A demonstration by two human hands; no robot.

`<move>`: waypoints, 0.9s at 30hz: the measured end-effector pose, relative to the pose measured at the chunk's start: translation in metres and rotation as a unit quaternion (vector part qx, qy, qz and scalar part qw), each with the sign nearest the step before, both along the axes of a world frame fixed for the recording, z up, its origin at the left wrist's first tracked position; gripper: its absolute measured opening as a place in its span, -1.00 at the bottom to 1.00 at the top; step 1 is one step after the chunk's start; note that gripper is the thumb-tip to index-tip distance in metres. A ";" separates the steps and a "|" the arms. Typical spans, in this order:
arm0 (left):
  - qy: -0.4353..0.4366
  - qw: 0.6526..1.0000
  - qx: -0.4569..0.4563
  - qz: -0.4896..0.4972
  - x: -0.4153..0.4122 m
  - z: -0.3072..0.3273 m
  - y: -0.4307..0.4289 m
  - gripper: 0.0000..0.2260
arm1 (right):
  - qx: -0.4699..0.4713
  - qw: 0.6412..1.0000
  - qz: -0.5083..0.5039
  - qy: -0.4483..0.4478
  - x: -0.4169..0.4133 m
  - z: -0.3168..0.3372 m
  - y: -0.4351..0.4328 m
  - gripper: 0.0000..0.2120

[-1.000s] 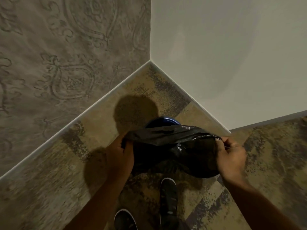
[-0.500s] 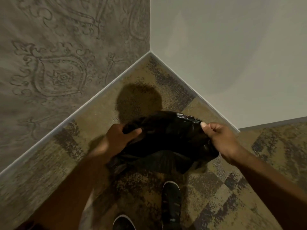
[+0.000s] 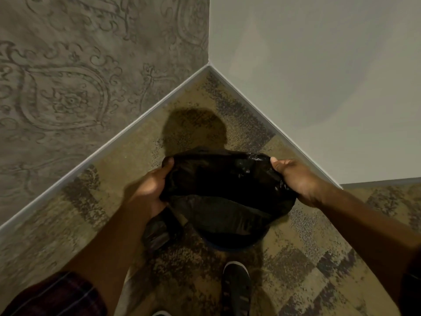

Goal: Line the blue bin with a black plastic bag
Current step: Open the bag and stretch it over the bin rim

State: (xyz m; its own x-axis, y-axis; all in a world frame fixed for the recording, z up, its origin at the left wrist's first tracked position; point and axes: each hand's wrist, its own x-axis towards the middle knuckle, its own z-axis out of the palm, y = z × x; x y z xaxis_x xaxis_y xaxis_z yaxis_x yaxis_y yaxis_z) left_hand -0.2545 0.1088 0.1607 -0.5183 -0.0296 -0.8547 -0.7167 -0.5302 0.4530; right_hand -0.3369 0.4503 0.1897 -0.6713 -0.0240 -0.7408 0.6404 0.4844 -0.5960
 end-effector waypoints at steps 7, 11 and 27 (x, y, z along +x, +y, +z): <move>-0.088 0.948 -0.269 -0.149 -0.024 -0.070 0.016 -0.68 | 0.152 0.983 0.106 0.004 -0.022 -0.073 0.000 -0.60; -0.110 0.907 -0.335 -0.232 -0.005 -0.089 0.021 -0.63 | 0.183 0.975 0.074 -0.105 0.001 -0.104 0.014 -0.67; -0.113 0.952 -0.252 -0.130 -0.027 -0.125 0.022 -0.49 | 0.152 0.987 0.040 -0.028 -0.020 -0.134 0.012 -0.64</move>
